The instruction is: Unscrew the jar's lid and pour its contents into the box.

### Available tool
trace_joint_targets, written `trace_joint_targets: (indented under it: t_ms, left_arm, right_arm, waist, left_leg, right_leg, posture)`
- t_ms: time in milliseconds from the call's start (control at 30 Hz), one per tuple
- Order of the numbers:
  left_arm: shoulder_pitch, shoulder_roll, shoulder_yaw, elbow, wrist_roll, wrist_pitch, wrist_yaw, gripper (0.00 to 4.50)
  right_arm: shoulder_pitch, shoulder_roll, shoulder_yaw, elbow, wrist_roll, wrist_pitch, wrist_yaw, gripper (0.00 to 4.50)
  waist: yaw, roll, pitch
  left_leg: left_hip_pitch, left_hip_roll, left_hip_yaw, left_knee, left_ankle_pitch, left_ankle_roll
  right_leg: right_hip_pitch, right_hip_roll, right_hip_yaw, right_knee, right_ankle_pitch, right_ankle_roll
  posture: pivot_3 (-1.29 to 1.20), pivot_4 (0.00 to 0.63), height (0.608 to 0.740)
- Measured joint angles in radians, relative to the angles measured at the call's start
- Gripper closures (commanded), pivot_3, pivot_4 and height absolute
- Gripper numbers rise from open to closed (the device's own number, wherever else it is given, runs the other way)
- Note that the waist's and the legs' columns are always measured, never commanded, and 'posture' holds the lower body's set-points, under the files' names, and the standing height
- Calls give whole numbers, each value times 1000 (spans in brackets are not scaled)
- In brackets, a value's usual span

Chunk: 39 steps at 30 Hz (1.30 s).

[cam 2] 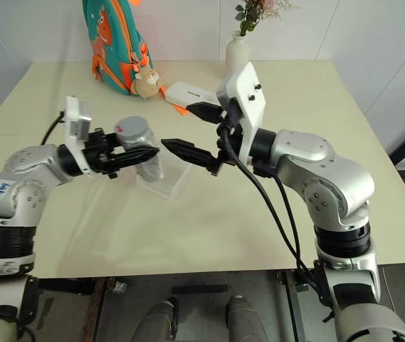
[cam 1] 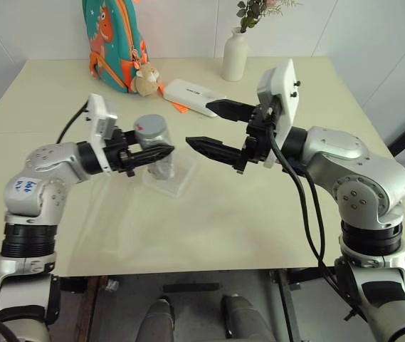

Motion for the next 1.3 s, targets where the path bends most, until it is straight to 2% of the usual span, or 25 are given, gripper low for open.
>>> trace_joint_targets:
  t_ms: [200,667,767,900,1133,1300]
  left_arm:
    - [-8,-34,-56,-10,27,0,-31,2366]
    - [-41,-73,-72,-10,64,-12,-52,2366]
    - [-41,-73,-72,-10,66,-13,-52,2366]
    - [-41,-73,-70,-21,68,-14,-55,2366]
    - [-41,-72,-69,-21,69,-17,-68,2366]
    - [-87,-48,-114,16,67,-36,-240,2366]
  right_arm:
    - [-25,43,51,47,-33,25,-31,0]
    - [-28,89,91,72,-67,25,-23,0]
    - [-28,90,91,73,-67,23,-14,621]
    - [-27,102,77,78,-66,22,-8,1907]
    - [-27,100,75,81,-68,18,10,1947]
    - [-32,18,64,142,-7,-16,246,1947]
  waist:
    - [-1,0,0]
    - [0,0,0]
    - [0,0,0]
    - [0,0,0]
    - [0,0,0]
    - [1,0,0]
  left_leg:
    - [-14,0,-1,5,1,-1]
    - [-14,0,-1,5,1,-1]
    - [-14,0,-1,5,1,-1]
    - [-14,0,-1,5,1,-1]
    - [-14,0,-1,5,1,-1]
    - [-14,0,-1,5,1,-1]
  right_leg:
    - [-16,1,0,8,0,0]
    - [-15,1,0,8,0,0]
    - [-15,1,0,8,0,0]
    - [-15,1,0,7,0,0]
    - [-15,1,0,8,0,0]
    - [-14,1,-1,7,0,0]
  posture:
    - [0,150,740]
    - [0,150,740]
    - [0,150,740]
    - [0,150,740]
    - [0,150,740]
    - [0,150,740]
